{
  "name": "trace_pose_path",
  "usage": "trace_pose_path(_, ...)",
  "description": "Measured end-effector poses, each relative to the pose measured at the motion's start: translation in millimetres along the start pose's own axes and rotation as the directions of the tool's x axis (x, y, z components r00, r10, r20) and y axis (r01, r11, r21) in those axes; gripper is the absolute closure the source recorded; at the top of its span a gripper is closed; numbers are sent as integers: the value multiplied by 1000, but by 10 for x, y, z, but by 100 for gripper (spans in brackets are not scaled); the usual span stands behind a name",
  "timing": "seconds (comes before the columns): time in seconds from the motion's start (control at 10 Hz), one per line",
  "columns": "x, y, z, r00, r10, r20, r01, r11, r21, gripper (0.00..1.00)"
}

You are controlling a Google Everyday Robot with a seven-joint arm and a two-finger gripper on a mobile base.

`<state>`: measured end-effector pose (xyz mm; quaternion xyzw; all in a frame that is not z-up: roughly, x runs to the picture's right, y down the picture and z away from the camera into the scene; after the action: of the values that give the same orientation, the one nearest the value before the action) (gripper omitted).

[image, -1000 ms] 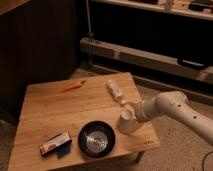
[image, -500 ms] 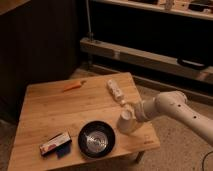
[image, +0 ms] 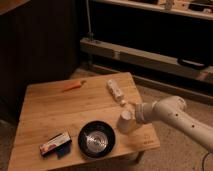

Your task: Pick up the ceramic cup

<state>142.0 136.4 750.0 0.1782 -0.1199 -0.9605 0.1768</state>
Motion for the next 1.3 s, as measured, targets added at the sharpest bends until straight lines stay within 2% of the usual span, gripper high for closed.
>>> trace_pose_path(0.1,-17,-1,-17,999,43,15,-42,999,-31,20)
trace_pose_path(0.2,-75,22,-66,992,118,50,-115,991,-69,20)
trace_pose_path(0.3,-141,43,-126,980,189,54,-184,979,-93,20)
trace_pose_path(0.4,-242,79,-171,964,261,42,-255,961,-104,20)
trace_pose_path(0.5,-271,89,-192,955,296,33,-291,951,-103,20)
trace_pose_path(0.7,-265,87,-185,955,296,33,-291,951,-101,20)
trace_pose_path(0.9,-265,116,-194,949,315,32,-311,946,-90,20)
trace_pose_path(1.0,-239,187,-212,936,351,27,-348,934,-79,20)
trace_pose_path(1.1,-198,364,-260,898,439,19,-437,897,-63,20)
trace_pose_path(1.3,-113,717,-296,830,557,17,-557,830,-2,20)
